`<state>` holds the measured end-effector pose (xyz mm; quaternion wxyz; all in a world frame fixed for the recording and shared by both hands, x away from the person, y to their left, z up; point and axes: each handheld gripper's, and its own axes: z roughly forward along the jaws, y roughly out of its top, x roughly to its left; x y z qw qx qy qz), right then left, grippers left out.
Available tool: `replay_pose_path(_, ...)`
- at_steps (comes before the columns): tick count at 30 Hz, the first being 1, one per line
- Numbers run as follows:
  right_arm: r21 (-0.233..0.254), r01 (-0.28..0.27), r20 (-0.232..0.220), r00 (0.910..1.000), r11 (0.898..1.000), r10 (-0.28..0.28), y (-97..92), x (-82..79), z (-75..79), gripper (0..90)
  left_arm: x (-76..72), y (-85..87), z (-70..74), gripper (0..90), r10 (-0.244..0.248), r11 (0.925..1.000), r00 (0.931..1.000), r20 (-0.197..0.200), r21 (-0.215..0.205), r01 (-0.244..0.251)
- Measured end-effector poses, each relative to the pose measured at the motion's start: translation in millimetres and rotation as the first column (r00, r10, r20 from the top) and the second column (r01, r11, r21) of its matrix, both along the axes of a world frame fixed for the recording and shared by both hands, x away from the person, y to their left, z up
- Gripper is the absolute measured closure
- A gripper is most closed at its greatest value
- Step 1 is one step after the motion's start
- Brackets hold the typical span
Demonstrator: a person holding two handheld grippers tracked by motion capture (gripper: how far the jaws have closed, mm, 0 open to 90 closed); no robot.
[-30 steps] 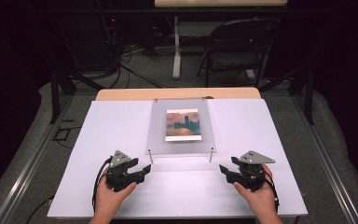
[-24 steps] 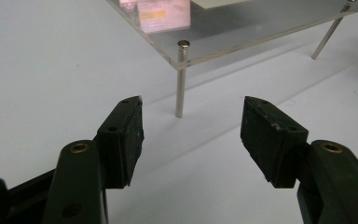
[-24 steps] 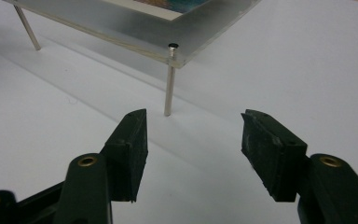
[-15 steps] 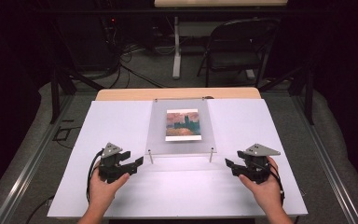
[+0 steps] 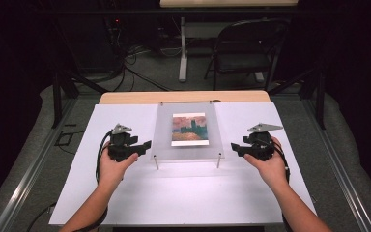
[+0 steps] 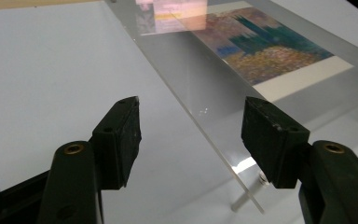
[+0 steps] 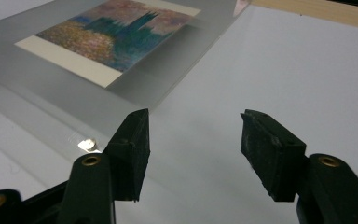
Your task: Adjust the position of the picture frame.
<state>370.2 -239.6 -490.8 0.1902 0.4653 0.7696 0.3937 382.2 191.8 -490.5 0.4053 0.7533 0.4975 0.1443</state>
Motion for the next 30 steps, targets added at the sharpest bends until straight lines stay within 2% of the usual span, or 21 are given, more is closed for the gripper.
replay_pose_path(4, -0.011, -0.002, 0.002, 1.0000, 1.000, 0.002, 4.1, 18.1, 3.7, 42.0, 16.1, -1.2, 4.3, 39.0, 0.005, 0.9999, 0.9998, -0.020, -0.016, -0.005)
replay_pose_path(11, -0.013, 0.014, -0.016, 0.9998, 1.000, -0.015, 12.5, 48.4, 9.2, 42.1, 41.2, -5.1, 13.9, 39.2, 0.043, 0.9984, 0.9975, -0.055, -0.034, -0.045)
replay_pose_path(14, -0.005, 0.032, -0.014, 0.9994, 0.999, -0.032, 16.2, 60.0, 11.4, 41.8, 49.7, -8.0, 15.2, 37.9, 0.045, 0.9985, 0.9979, -0.047, -0.030, -0.046)
replay_pose_path(17, -0.002, 0.041, -0.013, 0.9991, 0.999, -0.041, 21.2, 69.0, 12.5, 41.2, 59.2, -11.5, 13.1, 36.7, 0.056, 0.9984, 0.9969, -0.056, -0.007, -0.056)
replay_pose_path(20, -0.020, 0.045, -0.013, 0.9989, 0.999, -0.046, 26.5, 77.3, 12.0, 40.8, 66.9, -13.2, 10.0, 35.8, 0.072, 0.9974, 0.9946, -0.074, -0.004, -0.072)
replay_pose_path(22, -0.022, 0.052, -0.013, 0.9986, 0.998, -0.052, 30.1, 83.2, 11.0, 40.1, 72.2, -14.2, 6.6, 35.6, 0.089, 0.9957, 0.9921, -0.088, -0.017, -0.091)
replay_pose_path(27, -0.010, 0.075, -0.014, 0.9971, 0.997, -0.075, 37.1, 93.7, 5.7, 39.8, 85.4, -16.7, -1.3, 35.6, 0.117, 0.9930, 0.9871, -0.110, -0.001, -0.118)
replay_pose_path(30, -0.002, 0.088, -0.036, 0.9955, 0.996, -0.088, 41.1, 101.7, -1.1, 39.8, 92.1, -19.4, -5.2, 35.8, 0.124, 0.9920, 0.9859, -0.112, -0.008, -0.126)
